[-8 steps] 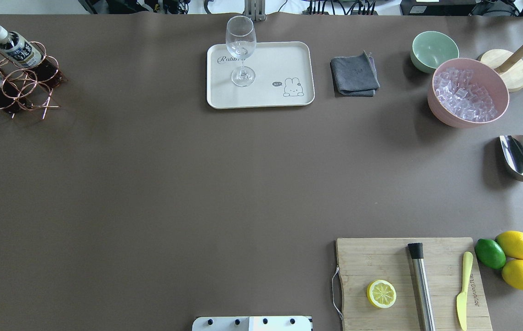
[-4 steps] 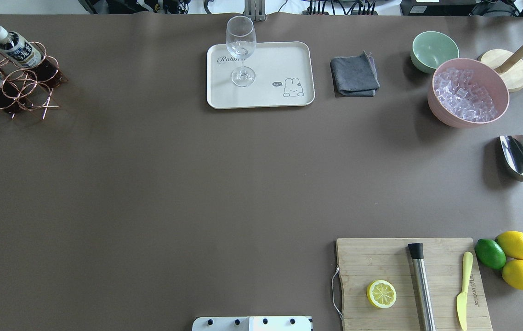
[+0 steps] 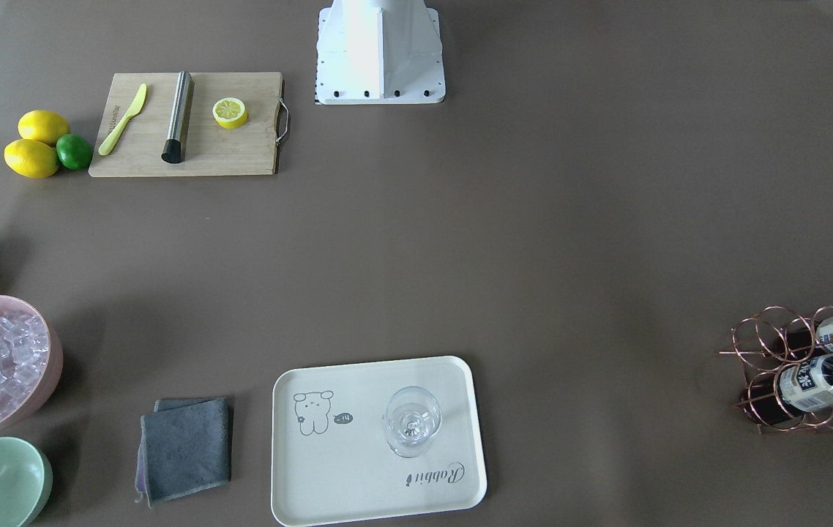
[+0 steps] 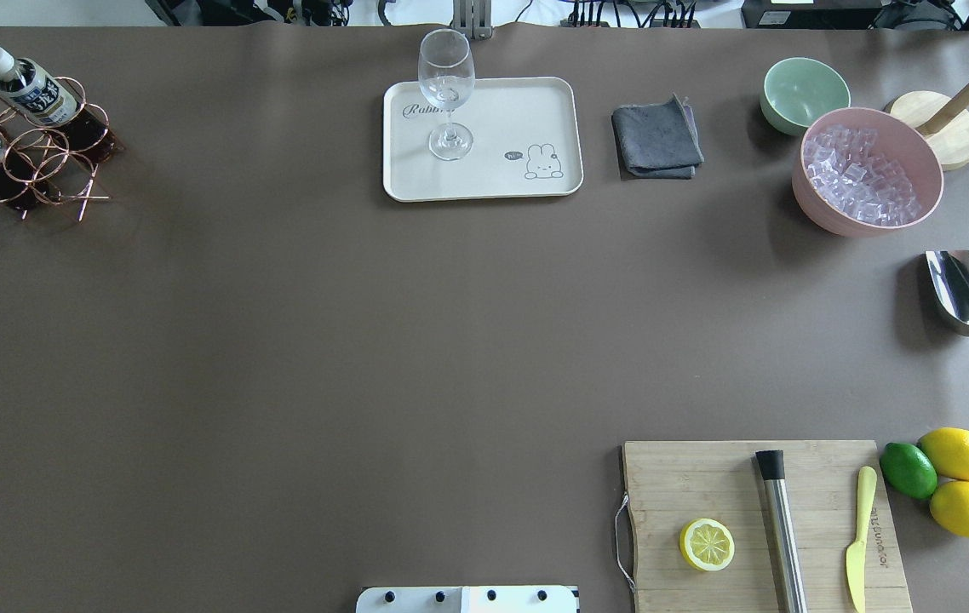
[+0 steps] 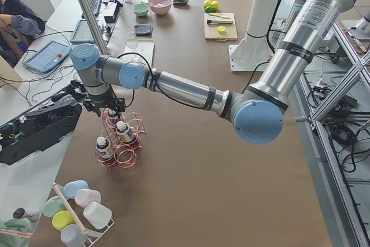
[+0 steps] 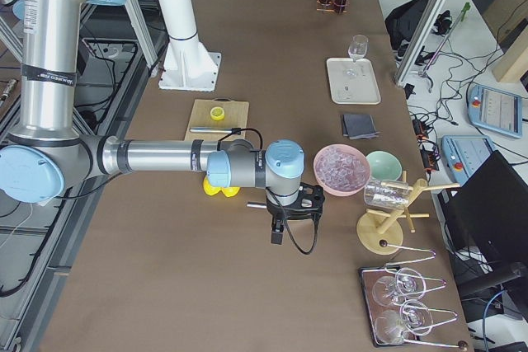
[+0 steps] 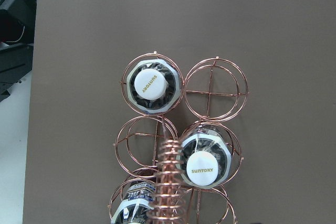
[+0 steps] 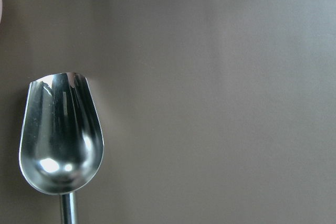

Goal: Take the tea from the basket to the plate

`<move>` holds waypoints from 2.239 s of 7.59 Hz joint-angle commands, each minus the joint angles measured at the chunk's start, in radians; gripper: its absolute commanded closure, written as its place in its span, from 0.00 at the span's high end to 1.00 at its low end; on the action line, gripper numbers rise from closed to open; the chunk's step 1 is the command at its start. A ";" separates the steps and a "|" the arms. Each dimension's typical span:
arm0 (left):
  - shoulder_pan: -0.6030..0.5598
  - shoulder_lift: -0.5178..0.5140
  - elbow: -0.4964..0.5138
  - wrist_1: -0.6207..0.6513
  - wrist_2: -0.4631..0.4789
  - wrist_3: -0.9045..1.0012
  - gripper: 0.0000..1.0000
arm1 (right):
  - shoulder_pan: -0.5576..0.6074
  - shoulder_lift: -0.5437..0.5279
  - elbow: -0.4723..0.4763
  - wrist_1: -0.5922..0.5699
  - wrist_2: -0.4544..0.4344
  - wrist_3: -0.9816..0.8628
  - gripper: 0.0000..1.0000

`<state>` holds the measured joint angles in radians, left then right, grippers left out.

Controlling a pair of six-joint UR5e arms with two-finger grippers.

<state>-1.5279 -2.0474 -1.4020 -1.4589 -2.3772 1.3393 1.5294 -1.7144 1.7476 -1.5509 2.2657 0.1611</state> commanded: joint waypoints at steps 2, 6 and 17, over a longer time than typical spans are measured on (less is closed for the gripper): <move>0.000 -0.005 -0.006 0.011 -0.003 -0.006 0.00 | 0.000 0.001 0.000 -0.001 -0.002 0.001 1.00; -0.026 -0.008 -0.076 0.092 -0.031 -0.008 0.00 | 0.000 0.001 0.000 0.000 -0.002 0.001 1.00; 0.199 -0.008 -0.751 0.428 -0.073 -0.323 0.00 | 0.000 0.001 0.000 0.000 -0.005 0.001 1.00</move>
<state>-1.4336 -2.0304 -2.0802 -1.0335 -2.4579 1.1604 1.5294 -1.7135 1.7467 -1.5509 2.2616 0.1617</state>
